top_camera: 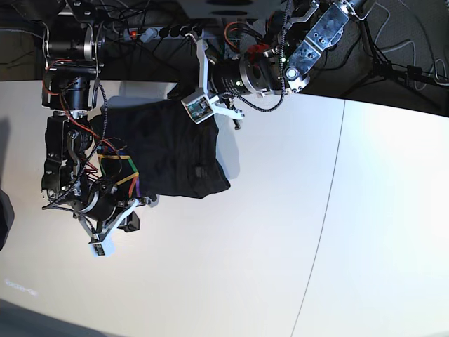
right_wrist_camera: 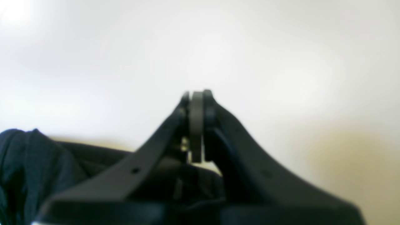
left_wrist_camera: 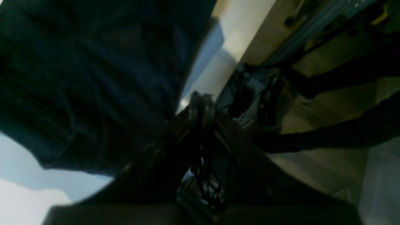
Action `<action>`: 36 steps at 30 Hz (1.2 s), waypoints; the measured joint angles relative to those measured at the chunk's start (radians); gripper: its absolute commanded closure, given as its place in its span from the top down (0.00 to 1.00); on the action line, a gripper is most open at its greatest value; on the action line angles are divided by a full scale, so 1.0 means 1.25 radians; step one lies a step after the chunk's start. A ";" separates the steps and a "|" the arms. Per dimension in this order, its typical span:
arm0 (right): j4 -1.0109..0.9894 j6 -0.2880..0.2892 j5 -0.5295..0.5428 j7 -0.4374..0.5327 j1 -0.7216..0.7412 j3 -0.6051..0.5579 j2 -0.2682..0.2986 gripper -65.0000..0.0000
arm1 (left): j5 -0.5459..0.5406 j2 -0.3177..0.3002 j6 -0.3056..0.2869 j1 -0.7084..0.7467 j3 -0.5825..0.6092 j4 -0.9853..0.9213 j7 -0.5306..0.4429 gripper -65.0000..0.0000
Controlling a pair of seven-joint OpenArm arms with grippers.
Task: Fold the T-shirt properly
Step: 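Press and square the folded shirt with both grippers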
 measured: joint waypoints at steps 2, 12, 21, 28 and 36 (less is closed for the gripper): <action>-0.002 0.000 -0.001 -0.012 -0.002 0.000 0.000 0.00 | 0.027 0.016 0.000 -0.001 0.000 -0.027 -0.005 0.00; -0.003 0.000 0.053 -0.088 -0.005 0.000 0.003 0.00 | 0.055 0.023 0.000 -0.153 -0.008 -0.183 -0.025 0.00; 0.003 0.000 0.137 -0.120 -0.067 -0.002 0.081 0.00 | 0.049 0.005 0.001 -0.270 -0.069 -0.308 -0.043 0.00; 0.056 0.000 0.260 -0.162 -0.156 -0.001 0.100 0.00 | 0.052 -0.018 0.002 -0.339 -0.070 -0.370 -0.069 0.00; 0.162 0.000 0.284 -0.174 -0.244 -0.001 0.095 0.00 | 0.053 -0.017 0.002 -0.389 -0.068 -0.381 -0.096 0.00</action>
